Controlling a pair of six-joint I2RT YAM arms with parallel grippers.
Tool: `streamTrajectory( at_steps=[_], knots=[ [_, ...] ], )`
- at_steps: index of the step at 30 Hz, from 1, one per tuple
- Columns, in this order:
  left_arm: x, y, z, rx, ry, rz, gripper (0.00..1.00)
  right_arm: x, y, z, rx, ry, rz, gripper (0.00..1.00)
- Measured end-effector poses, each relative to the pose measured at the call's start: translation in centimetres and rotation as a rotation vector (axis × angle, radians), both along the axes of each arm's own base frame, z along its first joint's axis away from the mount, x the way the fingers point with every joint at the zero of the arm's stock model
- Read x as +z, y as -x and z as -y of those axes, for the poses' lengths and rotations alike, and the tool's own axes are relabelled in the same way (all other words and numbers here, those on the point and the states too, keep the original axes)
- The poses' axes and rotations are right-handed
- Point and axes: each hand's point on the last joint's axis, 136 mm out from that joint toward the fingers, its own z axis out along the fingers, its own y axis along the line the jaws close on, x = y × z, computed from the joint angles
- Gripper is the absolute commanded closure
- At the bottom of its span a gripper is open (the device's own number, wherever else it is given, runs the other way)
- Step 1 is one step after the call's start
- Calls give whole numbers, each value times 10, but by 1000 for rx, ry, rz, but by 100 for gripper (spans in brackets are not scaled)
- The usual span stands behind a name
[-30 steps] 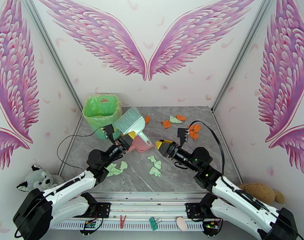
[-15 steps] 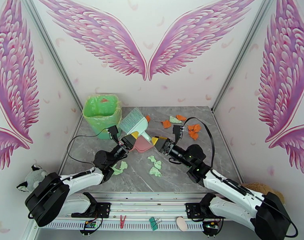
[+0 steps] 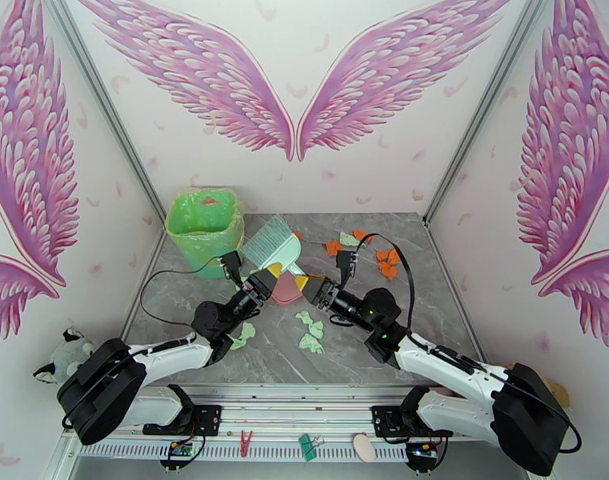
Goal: Sweep away the paper scraps from the table
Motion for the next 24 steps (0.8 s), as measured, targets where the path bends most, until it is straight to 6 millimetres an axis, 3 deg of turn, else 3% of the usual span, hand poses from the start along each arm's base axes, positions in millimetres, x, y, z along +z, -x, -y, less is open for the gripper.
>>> streamTrajectory(
  at_steps=[18,24],
  knots=[
    [6,4,1,7,25,18,100,7,-4,-4,2,-29,21,67],
    [6,7,3,7,24,23,100,8,-4,-4,2,-33,26,66]
  ],
)
